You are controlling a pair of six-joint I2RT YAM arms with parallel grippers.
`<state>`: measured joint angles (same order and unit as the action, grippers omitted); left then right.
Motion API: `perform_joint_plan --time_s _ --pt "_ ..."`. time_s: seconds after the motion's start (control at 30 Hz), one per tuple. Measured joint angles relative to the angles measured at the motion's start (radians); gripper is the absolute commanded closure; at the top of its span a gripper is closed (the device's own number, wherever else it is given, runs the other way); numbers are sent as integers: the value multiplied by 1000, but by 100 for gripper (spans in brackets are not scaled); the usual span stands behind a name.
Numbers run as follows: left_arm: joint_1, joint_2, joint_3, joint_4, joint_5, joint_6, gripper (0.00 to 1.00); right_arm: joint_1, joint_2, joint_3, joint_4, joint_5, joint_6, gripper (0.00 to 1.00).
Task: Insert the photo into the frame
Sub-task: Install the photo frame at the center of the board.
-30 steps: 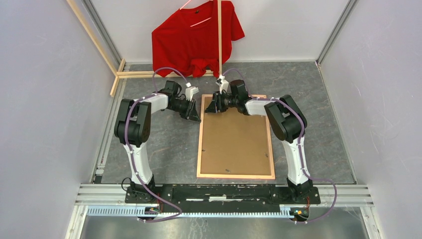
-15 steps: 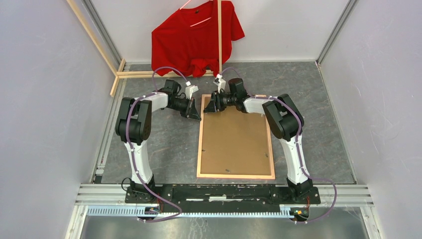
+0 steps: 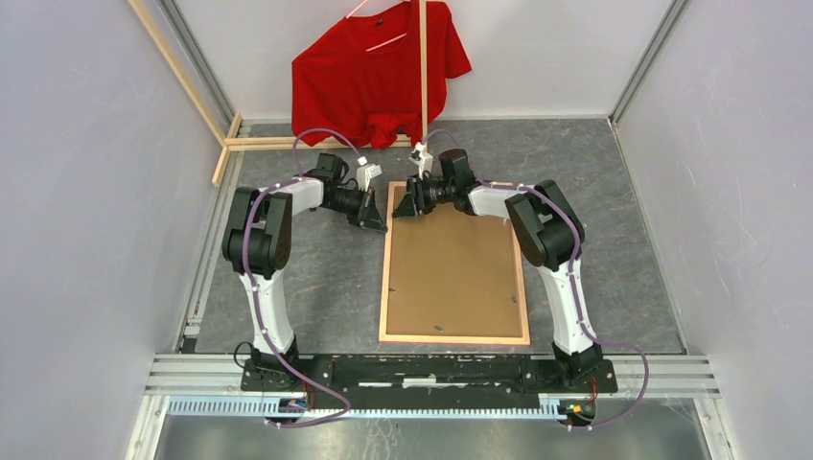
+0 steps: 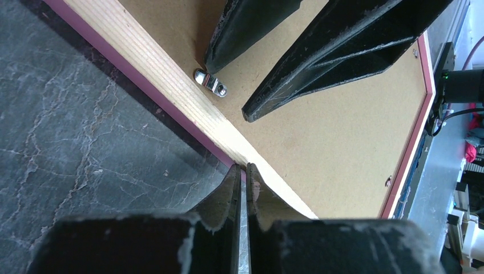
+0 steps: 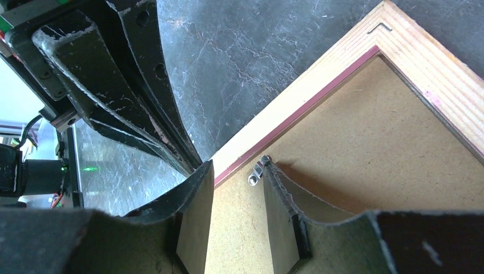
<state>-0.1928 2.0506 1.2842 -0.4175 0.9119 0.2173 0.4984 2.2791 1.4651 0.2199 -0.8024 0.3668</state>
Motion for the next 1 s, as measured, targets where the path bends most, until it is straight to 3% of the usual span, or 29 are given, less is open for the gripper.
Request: perform_joint_plan --time_s 1.0 --pt "0 0 0 1 -5 0 95 6 26 45 -42 -33 -24 60"
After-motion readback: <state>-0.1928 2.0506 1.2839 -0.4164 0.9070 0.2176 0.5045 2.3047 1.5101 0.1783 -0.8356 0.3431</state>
